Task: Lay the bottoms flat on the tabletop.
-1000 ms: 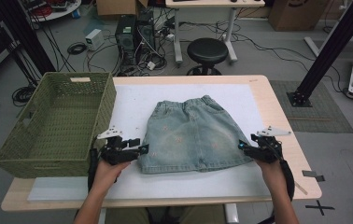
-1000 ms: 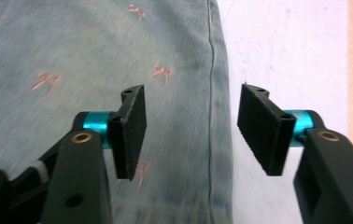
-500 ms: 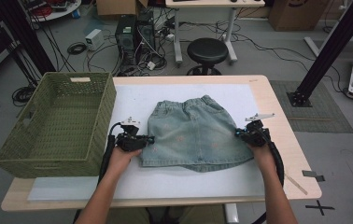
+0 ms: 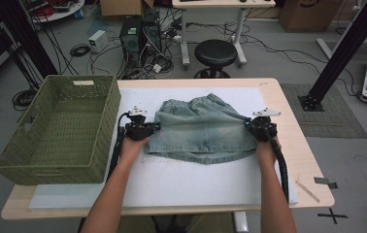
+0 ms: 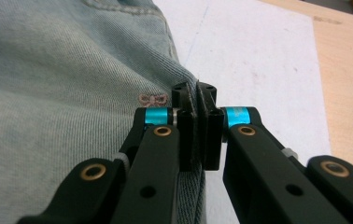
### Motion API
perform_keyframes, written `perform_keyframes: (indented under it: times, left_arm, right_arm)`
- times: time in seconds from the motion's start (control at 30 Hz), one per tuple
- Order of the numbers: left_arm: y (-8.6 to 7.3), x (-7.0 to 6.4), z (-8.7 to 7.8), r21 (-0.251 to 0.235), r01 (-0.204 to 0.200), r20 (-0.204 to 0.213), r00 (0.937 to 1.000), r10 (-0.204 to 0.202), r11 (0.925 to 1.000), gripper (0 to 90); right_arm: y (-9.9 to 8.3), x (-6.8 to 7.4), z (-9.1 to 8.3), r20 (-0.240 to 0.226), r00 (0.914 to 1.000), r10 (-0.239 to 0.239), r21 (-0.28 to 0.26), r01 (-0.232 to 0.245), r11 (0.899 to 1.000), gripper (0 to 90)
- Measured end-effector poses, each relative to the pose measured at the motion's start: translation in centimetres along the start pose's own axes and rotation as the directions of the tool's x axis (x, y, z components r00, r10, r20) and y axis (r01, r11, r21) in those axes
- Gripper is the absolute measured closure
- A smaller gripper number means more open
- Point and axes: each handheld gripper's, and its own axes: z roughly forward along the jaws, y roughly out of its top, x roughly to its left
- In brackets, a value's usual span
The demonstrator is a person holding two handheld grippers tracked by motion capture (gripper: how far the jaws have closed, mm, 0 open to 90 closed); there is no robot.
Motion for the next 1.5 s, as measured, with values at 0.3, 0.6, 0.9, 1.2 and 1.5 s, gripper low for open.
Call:
perform_keyframes:
  times: [0.3,0.6,0.9,1.2,1.5]
  left_arm:
    - [-0.4,0.4,-1.0,0.044,0.087,-0.001,0.9962,-0.087,0.9953,57.4]
    - [-2.0,-1.3,-4.8,-0.025,0.094,0.055,0.9942,-0.092,0.9953,47.5]
    - [-4.6,-1.9,-6.4,0.033,0.119,0.118,0.9854,-0.123,0.9923,47.5]
    - [-5.3,-2.3,-6.5,0.114,0.096,0.092,0.9901,-0.106,0.9889,61.9]
    - [-6.0,-2.7,-8.6,0.065,0.103,0.186,0.9759,-0.113,0.9926,77.8]
  right_arm:
    - [-0.1,-0.4,-0.8,-0.037,0.9971,0.066,-0.006,-0.066,0.998,63.1]
    - [-2.2,-0.7,-5.3,-0.104,0.9927,0.061,-0.082,-0.070,0.994,55.4]
    - [-5.8,-1.2,-6.9,-0.165,0.9773,0.134,0.014,-0.133,0.991,59.4]
    - [-6.5,-0.5,-6.4,-0.131,0.9771,0.168,0.121,-0.152,0.981,61.1]
    - [-6.5,-0.5,-8.7,-0.164,0.9788,0.123,0.068,-0.114,0.991,80.7]
